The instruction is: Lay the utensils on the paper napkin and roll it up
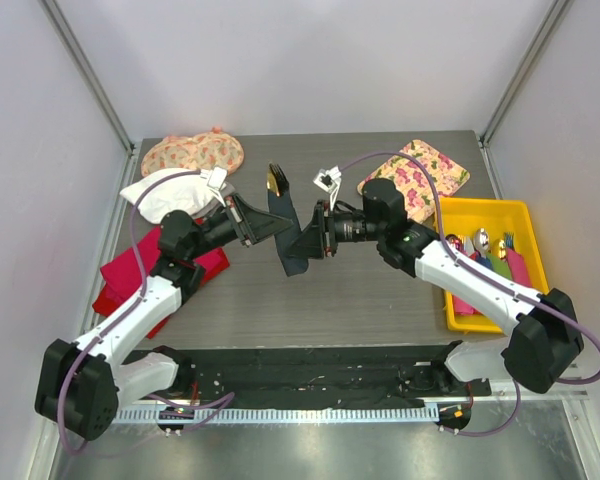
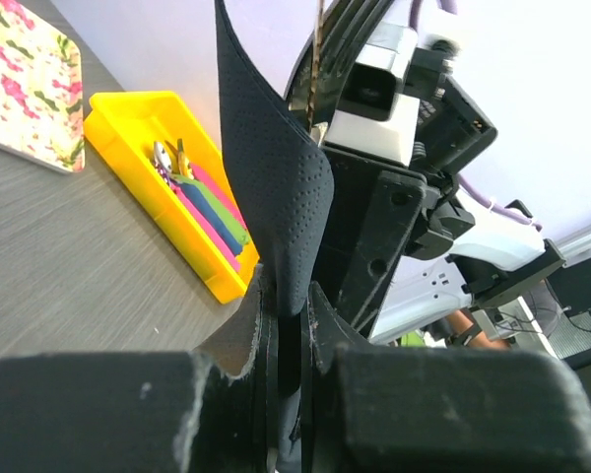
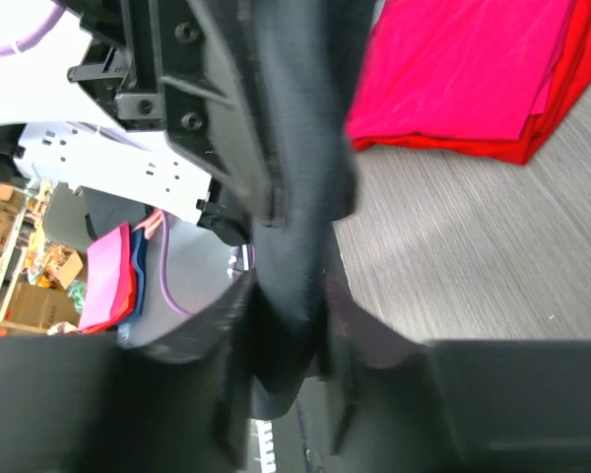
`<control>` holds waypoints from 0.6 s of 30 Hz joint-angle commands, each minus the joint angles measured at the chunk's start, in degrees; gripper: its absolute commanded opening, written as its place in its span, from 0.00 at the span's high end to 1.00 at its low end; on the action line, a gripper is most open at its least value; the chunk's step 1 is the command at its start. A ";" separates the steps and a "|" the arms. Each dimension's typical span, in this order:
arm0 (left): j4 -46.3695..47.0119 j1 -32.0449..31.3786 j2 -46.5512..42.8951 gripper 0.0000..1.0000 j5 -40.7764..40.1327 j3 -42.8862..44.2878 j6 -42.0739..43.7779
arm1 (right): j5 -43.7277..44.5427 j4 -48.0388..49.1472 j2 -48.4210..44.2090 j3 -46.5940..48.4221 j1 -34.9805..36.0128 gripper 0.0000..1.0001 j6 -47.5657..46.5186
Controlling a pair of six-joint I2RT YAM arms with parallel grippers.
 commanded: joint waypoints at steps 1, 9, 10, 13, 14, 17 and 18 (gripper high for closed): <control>4.72 0.59 -0.56 1.00 -1.79 3.27 -0.79 | -1.11 -0.43 -1.89 -1.13 0.79 0.92 -2.23; 4.72 0.59 -0.82 1.00 -1.62 3.18 -0.79 | 0.29 -5.05 -2.16 0.36 0.79 0.42 -4.95; 4.72 0.59 -0.74 1.00 -1.62 3.18 -0.88 | 0.73 -6.73 -2.51 1.06 0.79 0.39 -5.83; 4.72 0.68 -0.83 1.00 -1.62 2.82 -0.70 | 1.08 -12.01 -3.91 2.73 -0.35 0.38 -7.95; 4.72 0.68 -0.91 1.00 -1.62 2.74 -0.79 | 1.08 -13.15 -4.26 3.08 -1.05 0.39 -8.82; 4.72 0.68 -0.47 1.00 -1.27 3.00 -0.61 | 1.08 -16.41 -5.32 4.23 -2.37 0.38 -9.62; 4.81 0.68 -0.47 1.00 -1.09 3.09 -0.61 | 1.08 -16.85 -5.76 4.58 -3.25 0.39 -9.62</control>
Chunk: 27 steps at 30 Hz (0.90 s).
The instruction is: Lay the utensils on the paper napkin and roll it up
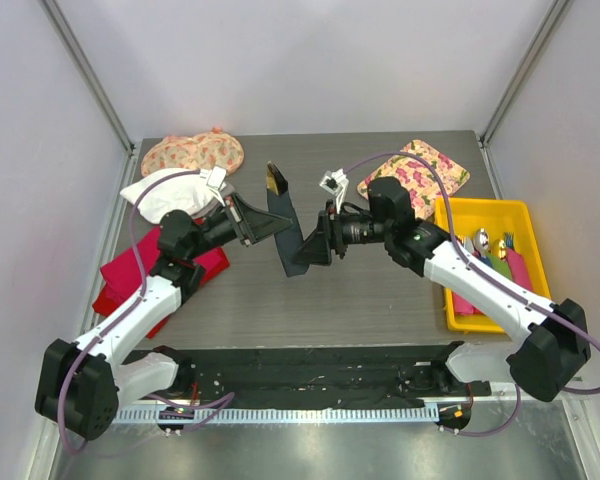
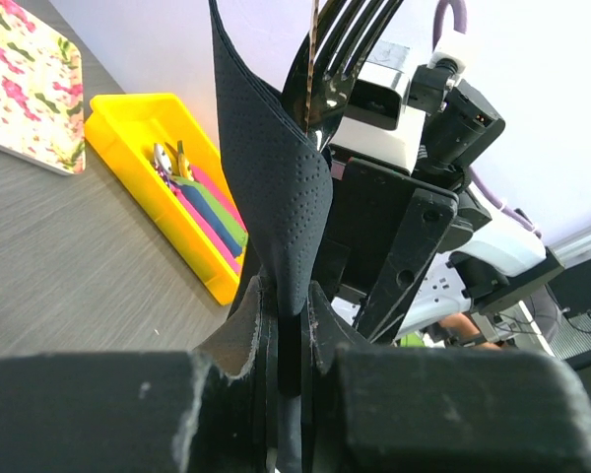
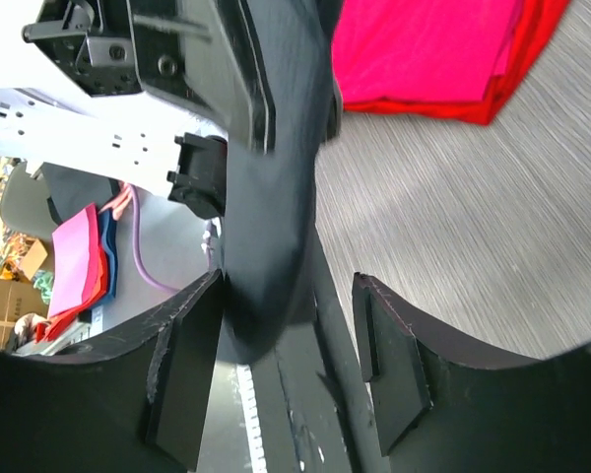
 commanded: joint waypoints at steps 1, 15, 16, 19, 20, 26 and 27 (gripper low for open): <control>4.85 0.53 -0.76 1.00 -1.48 3.00 -0.42 | -0.66 -6.08 -3.10 3.25 -2.27 0.39 -3.26; 5.03 0.53 -1.37 1.00 -1.40 2.56 -0.59 | -4.88 -0.98 0.15 4.66 -2.54 0.88 -1.15; 5.11 0.53 -1.37 1.00 -1.48 2.65 -0.51 | -5.23 -0.81 0.07 4.48 -2.45 0.96 -1.32; 5.03 0.53 -1.46 1.00 -1.22 2.39 -0.59 | -4.89 -0.80 -0.81 4.04 -2.45 0.99 -1.76; 5.11 0.44 -1.37 1.00 -1.22 2.30 -0.59 | -4.62 -2.11 -0.81 4.21 -2.45 0.89 -2.02; 5.73 0.44 -1.20 1.00 -0.43 1.68 -0.50 | -1.81 -5.02 -0.46 8.60 -2.89 0.45 -3.17; 5.90 0.53 -1.20 1.00 -0.25 1.68 -0.42 | -1.81 -5.03 0.24 9.31 -3.15 0.45 -2.99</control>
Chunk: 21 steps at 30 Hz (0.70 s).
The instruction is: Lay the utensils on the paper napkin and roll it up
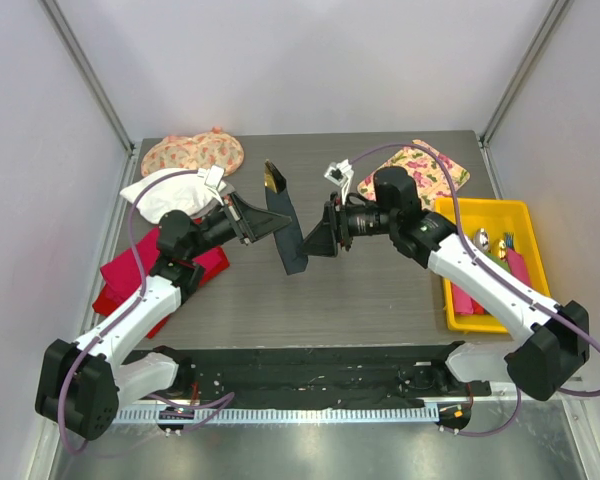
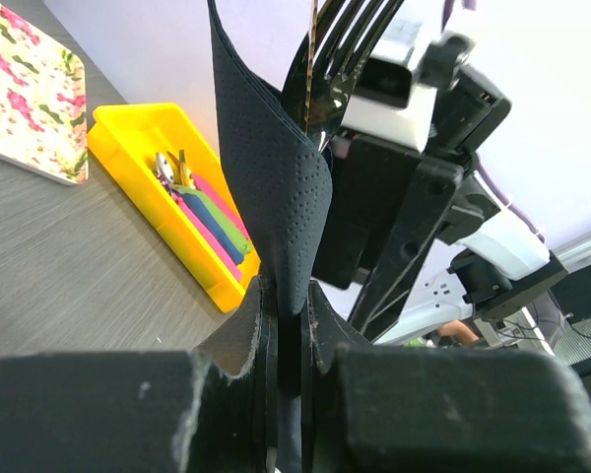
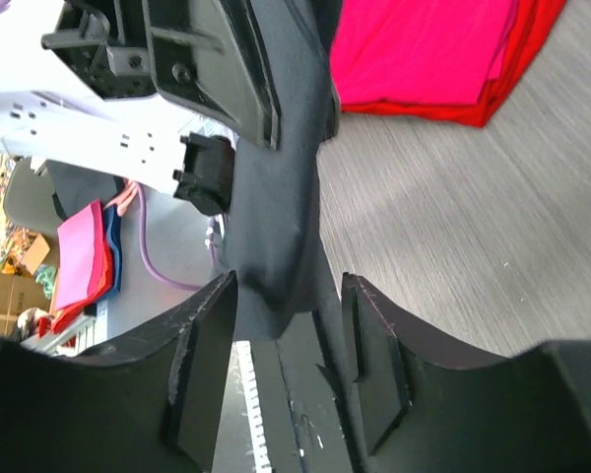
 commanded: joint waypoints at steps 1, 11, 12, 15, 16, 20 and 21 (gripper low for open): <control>5.20 0.31 -1.20 1.00 0.86 1.60 -0.37 | 1.21 0.40 0.53 6.45 -0.84 0.45 -0.33; 5.56 0.22 -1.64 1.00 1.13 1.15 -0.02 | -0.20 4.35 5.18 12.69 -2.95 0.44 6.27; 5.56 0.22 -1.64 1.00 1.04 1.33 -0.11 | -0.11 4.35 5.28 12.52 -2.95 0.43 6.27; 6.00 0.22 -1.37 1.00 0.86 1.94 -0.20 | -0.11 5.92 4.66 10.33 -2.95 0.39 7.75; 6.08 0.22 -1.29 1.00 0.78 2.12 -0.28 | -0.11 7.06 4.31 9.45 -2.86 0.37 9.85; 6.17 0.22 -1.11 1.00 0.42 2.82 -0.99 | 1.11 14.80 2.47 2.87 -2.51 0.28 13.03; 6.17 0.22 -0.85 1.00 0.25 2.82 -1.16 | 1.56 15.94 1.85 1.81 -2.51 0.27 13.21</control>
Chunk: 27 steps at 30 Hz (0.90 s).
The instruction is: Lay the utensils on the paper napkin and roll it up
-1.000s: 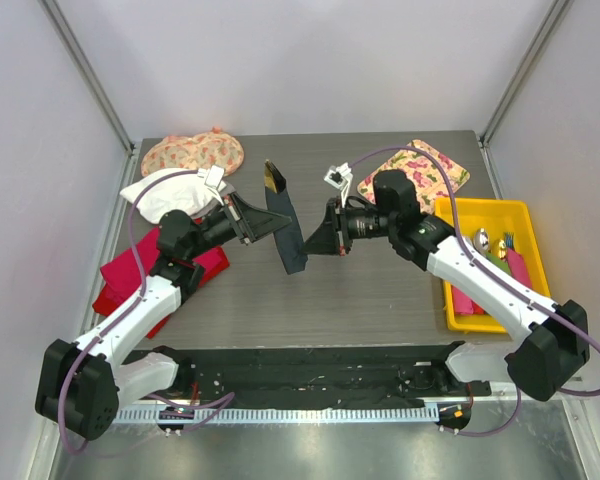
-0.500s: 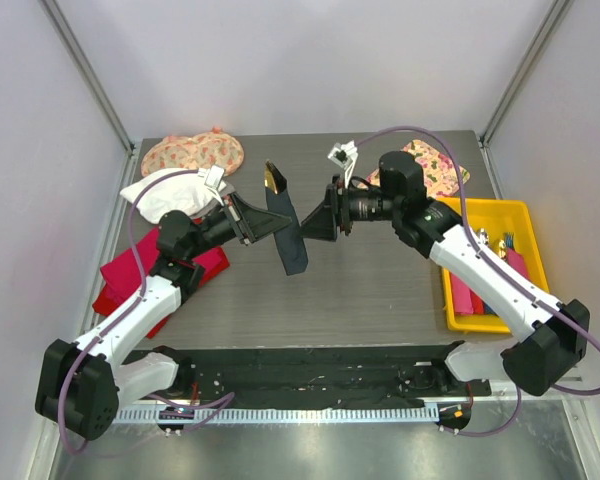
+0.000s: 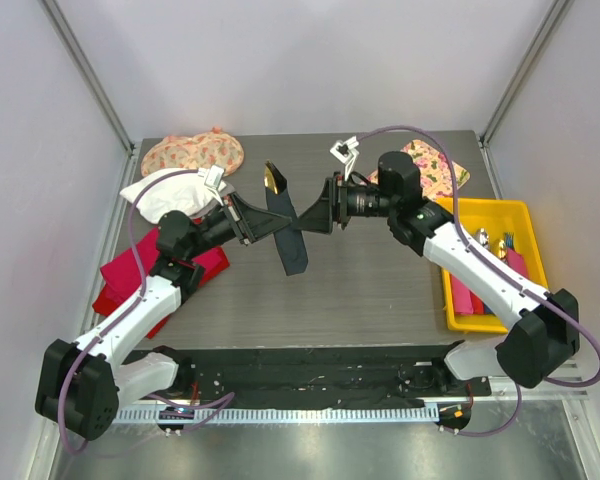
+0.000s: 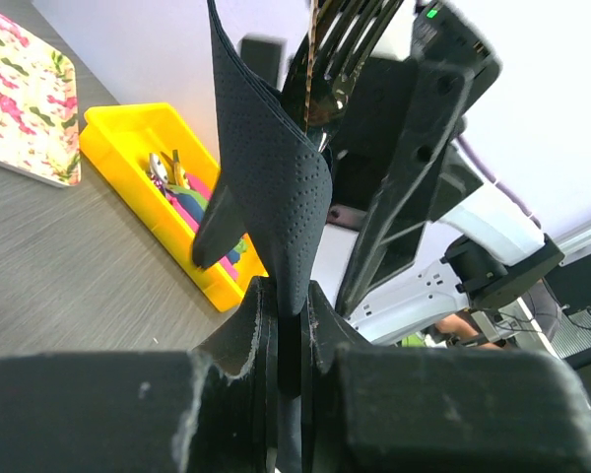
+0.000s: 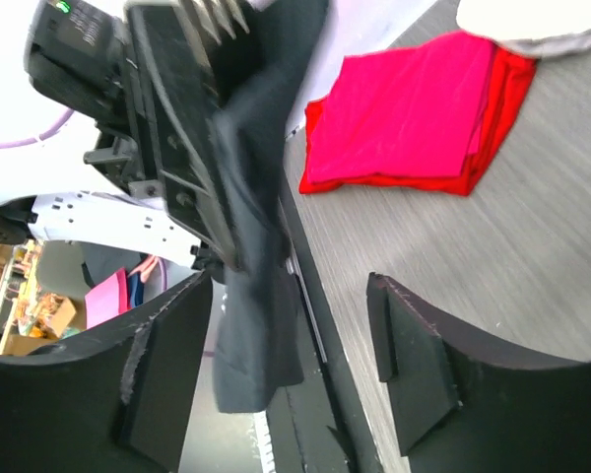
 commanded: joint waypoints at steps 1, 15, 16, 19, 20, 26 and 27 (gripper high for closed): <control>5.08 0.22 -0.91 1.00 -0.69 2.91 -1.14 | 1.08 11.26 -3.11 -5.19 0.60 0.27 4.33; 5.17 0.31 -0.30 1.00 -1.22 3.26 -1.32 | -0.50 17.44 -1.97 -8.01 4.02 0.48 7.06; 5.17 0.31 -0.38 1.00 -1.31 3.26 -1.40 | -0.59 17.53 -2.06 -8.28 4.20 0.48 7.15; 5.26 0.31 -0.21 1.00 -1.48 3.35 -1.58 | -0.41 17.62 -2.41 -8.37 4.38 0.48 7.33; 5.17 0.31 -0.03 1.00 -1.57 3.35 -1.67 | -0.33 17.70 -1.98 -8.37 4.55 0.48 7.50; 5.08 0.31 -0.03 1.00 -1.66 3.00 -1.85 | -0.68 19.99 -1.27 -8.37 5.17 0.69 9.43; 5.08 0.31 -0.03 1.00 -1.75 2.91 -1.85 | -0.76 20.69 -1.18 -8.45 5.17 0.73 9.61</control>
